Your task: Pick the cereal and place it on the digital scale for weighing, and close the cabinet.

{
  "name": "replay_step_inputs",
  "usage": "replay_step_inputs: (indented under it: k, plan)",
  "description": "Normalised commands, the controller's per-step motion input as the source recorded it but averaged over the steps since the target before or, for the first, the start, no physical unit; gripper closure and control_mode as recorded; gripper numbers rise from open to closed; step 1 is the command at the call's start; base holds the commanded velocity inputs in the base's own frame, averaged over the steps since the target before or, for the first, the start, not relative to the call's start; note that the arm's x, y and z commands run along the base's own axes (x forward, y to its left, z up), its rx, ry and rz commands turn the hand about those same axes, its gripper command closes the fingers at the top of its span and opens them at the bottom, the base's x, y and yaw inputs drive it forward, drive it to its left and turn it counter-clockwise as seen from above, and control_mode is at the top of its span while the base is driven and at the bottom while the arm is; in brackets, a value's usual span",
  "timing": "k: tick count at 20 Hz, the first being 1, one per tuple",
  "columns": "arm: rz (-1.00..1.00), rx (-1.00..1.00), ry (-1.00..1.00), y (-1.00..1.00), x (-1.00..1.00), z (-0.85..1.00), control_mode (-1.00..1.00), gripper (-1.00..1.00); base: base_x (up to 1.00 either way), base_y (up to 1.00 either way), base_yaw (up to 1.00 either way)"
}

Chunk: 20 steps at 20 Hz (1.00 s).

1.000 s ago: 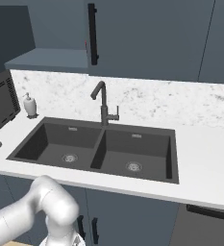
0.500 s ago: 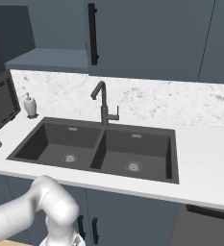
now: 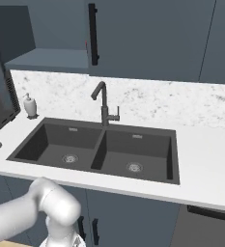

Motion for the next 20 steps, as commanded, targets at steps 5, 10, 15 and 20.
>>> replay_step_inputs:
  k: [5,10,15,20]
  plan:
    - [0.01,0.23,0.43,-1.00,0.58,0.67,-1.00,-1.00,0.00,0.00,0.00]
    - [0.10,0.21,0.37,-1.00,0.66,0.37,-1.00,-1.00,0.00,0.00,0.00]
    - [0.26,0.18,-0.01,-1.00,0.82,-0.50,-1.00,-1.00,0.00,0.00,0.00]
    - [0.29,0.19,0.09,-1.00,0.97,-0.60,-1.00,-1.00,0.00,0.00,0.00]
